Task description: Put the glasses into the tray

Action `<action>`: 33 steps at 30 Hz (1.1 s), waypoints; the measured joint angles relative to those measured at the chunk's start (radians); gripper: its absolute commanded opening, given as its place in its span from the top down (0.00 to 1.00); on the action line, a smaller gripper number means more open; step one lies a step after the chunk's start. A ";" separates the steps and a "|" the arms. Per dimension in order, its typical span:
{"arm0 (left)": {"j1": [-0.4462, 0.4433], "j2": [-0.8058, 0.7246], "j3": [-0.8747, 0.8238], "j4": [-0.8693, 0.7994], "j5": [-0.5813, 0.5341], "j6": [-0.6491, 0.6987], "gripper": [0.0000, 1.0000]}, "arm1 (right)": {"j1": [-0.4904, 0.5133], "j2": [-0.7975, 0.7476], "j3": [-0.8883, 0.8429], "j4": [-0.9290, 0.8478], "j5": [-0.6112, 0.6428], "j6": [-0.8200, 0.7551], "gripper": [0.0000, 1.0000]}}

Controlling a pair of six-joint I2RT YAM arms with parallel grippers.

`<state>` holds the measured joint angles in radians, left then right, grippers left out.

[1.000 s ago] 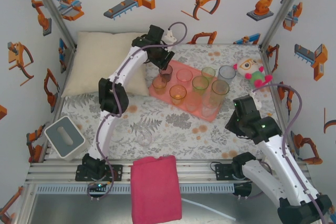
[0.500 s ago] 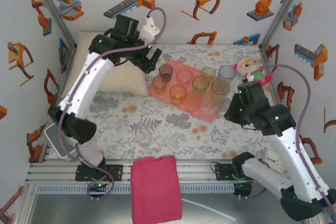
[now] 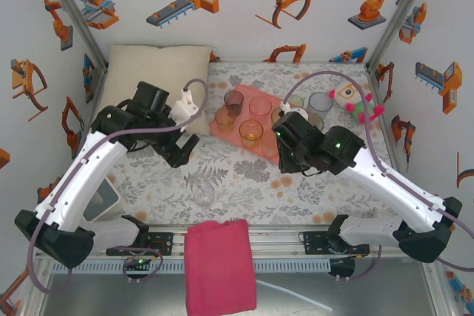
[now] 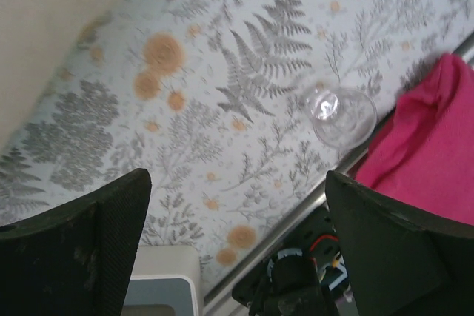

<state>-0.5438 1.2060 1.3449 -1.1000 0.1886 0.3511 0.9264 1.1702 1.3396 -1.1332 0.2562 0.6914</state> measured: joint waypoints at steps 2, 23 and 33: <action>-0.006 -0.019 -0.072 0.000 0.016 0.006 0.14 | 0.000 -0.020 0.000 0.000 0.021 0.015 0.68; -0.225 0.061 -0.345 0.275 0.019 0.005 0.29 | 0.000 -0.358 -0.196 -0.016 0.167 0.272 0.68; -0.266 0.118 -0.379 0.334 0.002 0.010 0.39 | 0.000 -0.393 -0.226 -0.033 0.207 0.308 0.68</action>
<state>-0.8093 1.3239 0.9661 -0.7658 0.1905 0.3614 0.9264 0.7773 1.1137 -1.1664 0.4629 0.9993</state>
